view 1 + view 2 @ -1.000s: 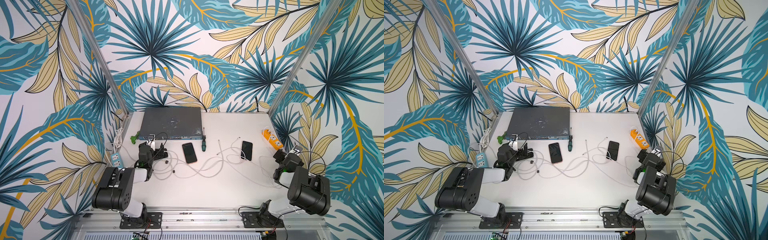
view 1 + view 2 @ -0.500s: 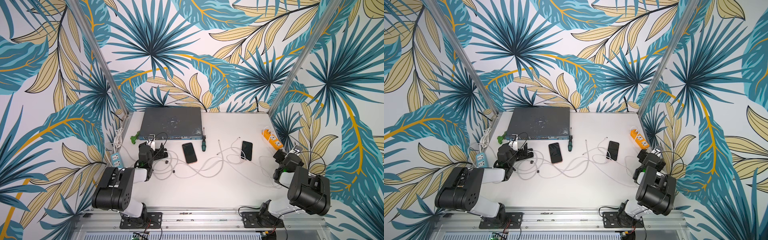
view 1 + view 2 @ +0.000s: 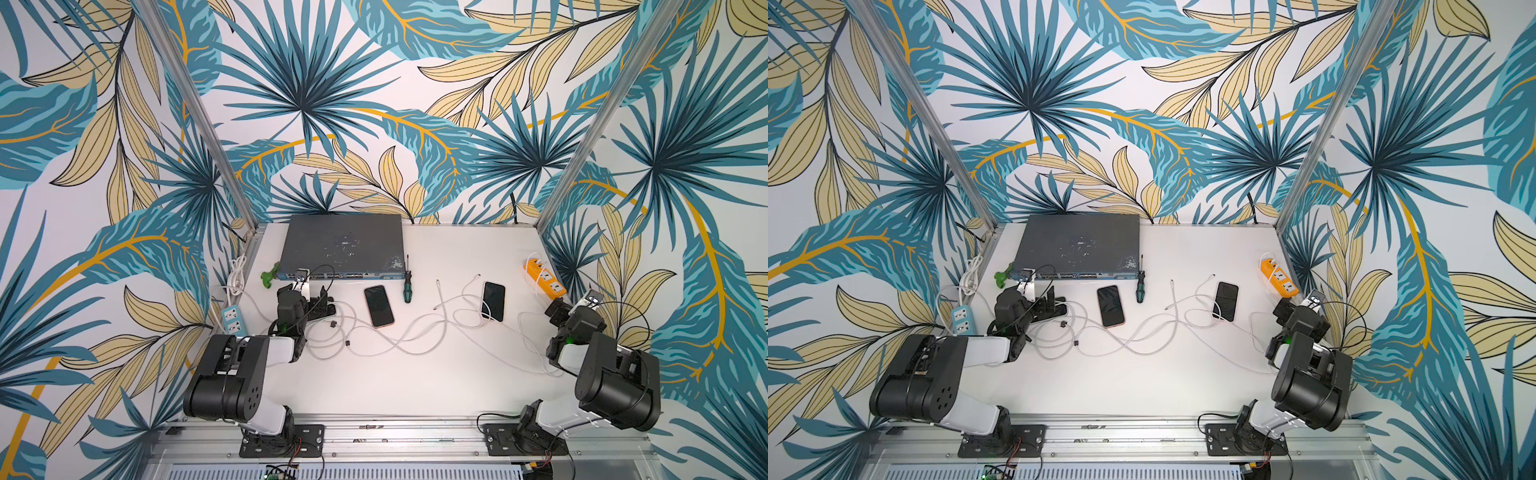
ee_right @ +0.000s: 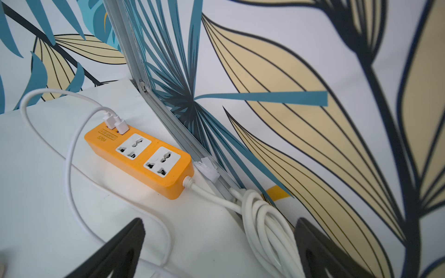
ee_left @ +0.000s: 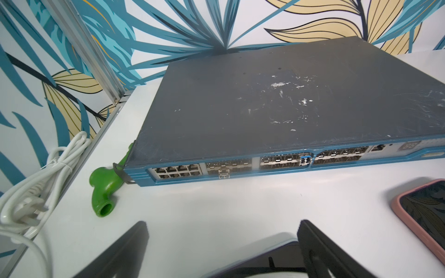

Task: Plug the charging cable into the phone
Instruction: Pick up the phone at the center of the board.

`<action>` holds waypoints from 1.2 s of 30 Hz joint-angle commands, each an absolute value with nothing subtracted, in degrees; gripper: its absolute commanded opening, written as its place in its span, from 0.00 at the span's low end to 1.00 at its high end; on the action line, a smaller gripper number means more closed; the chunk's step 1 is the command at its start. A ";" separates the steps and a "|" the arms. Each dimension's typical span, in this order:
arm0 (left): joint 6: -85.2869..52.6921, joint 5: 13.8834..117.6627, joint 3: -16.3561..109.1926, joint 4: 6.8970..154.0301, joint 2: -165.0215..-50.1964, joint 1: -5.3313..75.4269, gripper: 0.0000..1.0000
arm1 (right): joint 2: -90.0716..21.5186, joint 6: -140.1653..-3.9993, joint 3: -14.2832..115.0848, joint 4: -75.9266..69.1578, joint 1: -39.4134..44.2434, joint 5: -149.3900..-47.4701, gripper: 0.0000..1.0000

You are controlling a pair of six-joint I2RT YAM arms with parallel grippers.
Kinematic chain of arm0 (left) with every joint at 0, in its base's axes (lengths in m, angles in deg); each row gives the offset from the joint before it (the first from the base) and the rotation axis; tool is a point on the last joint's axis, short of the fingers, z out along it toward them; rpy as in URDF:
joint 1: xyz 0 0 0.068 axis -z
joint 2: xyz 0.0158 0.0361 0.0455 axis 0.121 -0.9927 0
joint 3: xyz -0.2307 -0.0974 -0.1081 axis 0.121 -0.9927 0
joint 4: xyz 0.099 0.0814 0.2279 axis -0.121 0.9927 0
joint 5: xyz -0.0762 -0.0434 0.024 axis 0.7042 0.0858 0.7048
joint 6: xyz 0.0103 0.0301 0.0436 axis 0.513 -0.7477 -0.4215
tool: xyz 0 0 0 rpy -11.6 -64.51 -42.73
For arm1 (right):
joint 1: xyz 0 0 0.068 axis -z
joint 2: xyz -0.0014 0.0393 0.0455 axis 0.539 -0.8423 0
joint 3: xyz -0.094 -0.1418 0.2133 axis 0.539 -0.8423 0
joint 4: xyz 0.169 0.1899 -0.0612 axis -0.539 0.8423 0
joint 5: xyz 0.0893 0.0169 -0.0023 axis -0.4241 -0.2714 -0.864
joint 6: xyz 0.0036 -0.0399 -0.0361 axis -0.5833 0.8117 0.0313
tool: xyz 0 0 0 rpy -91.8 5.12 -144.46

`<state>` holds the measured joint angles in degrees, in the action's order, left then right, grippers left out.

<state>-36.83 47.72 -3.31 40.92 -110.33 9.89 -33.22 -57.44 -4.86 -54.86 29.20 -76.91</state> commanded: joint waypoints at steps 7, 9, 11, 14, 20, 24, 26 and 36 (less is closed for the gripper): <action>-13.30 28.11 11.11 82.32 -90.09 9.60 1.00 | -25.98 -55.37 -2.12 -46.04 29.77 -82.29 1.00; 0.71 26.33 11.85 92.88 -86.63 6.73 1.00 | -19.82 -60.56 4.25 -28.50 29.67 -77.26 1.00; 2.58 36.33 12.88 97.89 -84.72 4.06 1.00 | -16.75 -67.37 10.34 -14.25 29.65 -78.03 0.99; 1.67 46.27 15.75 106.55 -83.32 3.95 1.00 | -16.71 -74.22 19.26 5.27 28.33 -84.30 1.00; -0.88 60.43 17.01 116.66 -82.53 5.90 1.00 | -21.02 -76.95 28.07 26.10 19.53 -87.52 0.99; -0.47 72.06 13.76 111.71 -81.00 7.67 1.00 | -29.76 -77.43 36.13 36.07 15.10 -90.76 0.93; -0.75 72.35 12.91 110.87 -80.03 9.05 1.00 | -34.27 -76.23 39.62 39.32 12.90 -90.13 0.99; -3.41 72.87 12.25 112.03 -78.91 10.13 1.00 | -53.68 -73.00 55.77 47.64 7.08 -90.61 0.99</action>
